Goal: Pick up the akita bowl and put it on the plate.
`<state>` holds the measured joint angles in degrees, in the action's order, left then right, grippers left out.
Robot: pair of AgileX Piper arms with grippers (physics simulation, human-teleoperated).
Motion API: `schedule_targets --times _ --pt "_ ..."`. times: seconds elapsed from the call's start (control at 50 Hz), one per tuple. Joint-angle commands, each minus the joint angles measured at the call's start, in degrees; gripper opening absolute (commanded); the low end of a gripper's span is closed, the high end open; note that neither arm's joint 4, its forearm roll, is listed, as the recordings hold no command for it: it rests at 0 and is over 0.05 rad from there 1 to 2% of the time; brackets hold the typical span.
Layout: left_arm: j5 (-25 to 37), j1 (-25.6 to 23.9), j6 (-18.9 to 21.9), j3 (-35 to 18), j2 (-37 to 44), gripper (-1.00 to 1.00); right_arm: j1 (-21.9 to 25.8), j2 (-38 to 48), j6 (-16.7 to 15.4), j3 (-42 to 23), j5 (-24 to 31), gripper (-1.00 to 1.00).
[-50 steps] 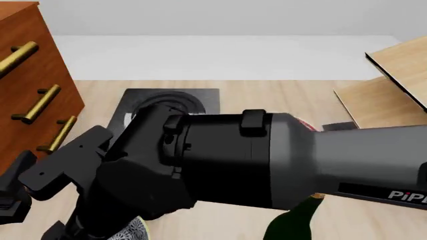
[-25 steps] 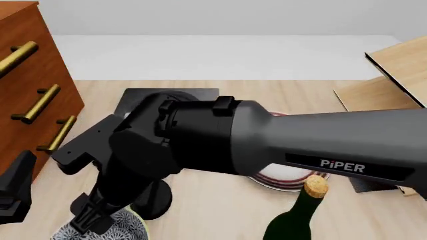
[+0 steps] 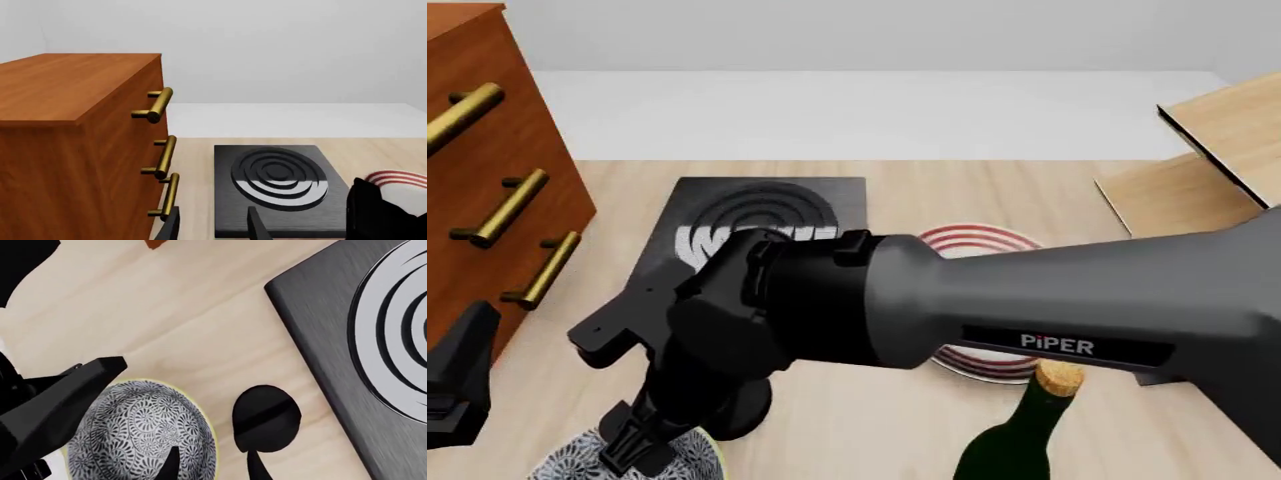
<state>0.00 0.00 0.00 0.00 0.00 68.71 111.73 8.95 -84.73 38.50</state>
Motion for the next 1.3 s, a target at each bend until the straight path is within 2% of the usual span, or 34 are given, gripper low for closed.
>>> schedule_targets --times 0.02,0.38,1.3 --pt "0.0 0.0 0.0 0.0 0.0 1.0 0.4 0.6 1.0 2.1 -2.0 1.0" --pt "0.0 0.0 0.0 0.0 0.0 1.0 1.9 0.6 2.2 5.1 -4.5 1.0" --pt "0.0 0.0 0.0 0.0 0.0 1.0 2.2 1.9 3.9 8.3 -7.8 1.0"
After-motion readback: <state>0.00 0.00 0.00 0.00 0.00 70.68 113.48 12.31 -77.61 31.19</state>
